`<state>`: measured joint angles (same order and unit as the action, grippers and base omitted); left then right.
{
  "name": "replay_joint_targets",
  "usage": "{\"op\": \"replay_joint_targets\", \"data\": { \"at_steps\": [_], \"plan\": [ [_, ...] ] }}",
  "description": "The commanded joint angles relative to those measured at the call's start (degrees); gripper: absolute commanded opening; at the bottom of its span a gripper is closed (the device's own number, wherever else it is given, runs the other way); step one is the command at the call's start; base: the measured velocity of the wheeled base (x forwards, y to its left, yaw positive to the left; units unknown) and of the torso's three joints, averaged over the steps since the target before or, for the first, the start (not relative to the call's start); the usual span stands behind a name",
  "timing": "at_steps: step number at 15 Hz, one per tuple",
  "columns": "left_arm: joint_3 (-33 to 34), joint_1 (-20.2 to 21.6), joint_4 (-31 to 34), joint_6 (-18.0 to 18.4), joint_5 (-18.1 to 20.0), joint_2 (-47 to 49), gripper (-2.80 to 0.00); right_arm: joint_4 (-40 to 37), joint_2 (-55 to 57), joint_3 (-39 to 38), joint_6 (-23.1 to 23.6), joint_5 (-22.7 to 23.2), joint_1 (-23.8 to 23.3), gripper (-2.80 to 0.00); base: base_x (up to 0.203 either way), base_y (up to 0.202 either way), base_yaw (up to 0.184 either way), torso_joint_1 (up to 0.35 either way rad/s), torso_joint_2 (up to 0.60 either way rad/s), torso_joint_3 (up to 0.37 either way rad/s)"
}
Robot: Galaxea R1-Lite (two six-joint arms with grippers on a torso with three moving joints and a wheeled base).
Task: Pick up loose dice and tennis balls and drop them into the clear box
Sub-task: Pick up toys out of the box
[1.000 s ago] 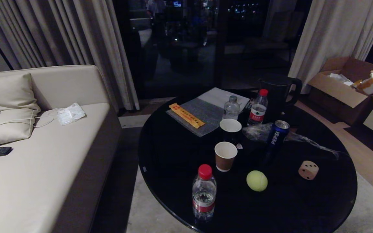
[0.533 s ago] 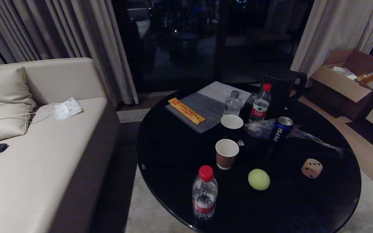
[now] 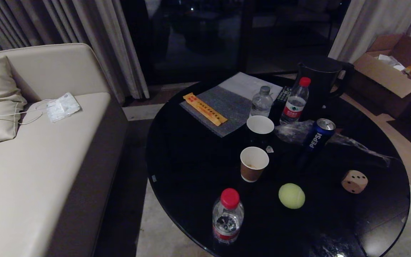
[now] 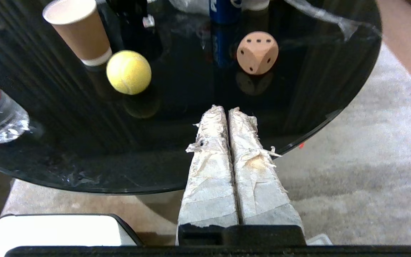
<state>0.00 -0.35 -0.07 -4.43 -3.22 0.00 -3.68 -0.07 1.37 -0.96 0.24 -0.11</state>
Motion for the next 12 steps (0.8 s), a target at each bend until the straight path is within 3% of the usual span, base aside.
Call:
{"op": "replay_joint_targets", "data": {
  "at_steps": [1,8,12],
  "plan": [
    [0.09,0.00,-0.01,-0.14,-0.03,0.09,-2.80,-0.01,0.07,0.00,0.00,0.06,0.02,-2.80,0.000,0.000,0.000,0.002,0.00,-0.203],
    [0.09,0.00,-0.01,-0.22,-0.12,0.09,-2.80,-0.01,0.07,0.04,0.26,0.11,0.02,-2.80,0.000,0.000,0.000,0.003,0.00,-0.196],
    [0.09,0.00,-0.01,-0.31,-0.12,0.09,-2.80,-0.10,0.07,0.04,0.26,0.19,0.02,-2.80,0.000,0.000,0.000,0.003,0.00,-0.068]
  ]
}}
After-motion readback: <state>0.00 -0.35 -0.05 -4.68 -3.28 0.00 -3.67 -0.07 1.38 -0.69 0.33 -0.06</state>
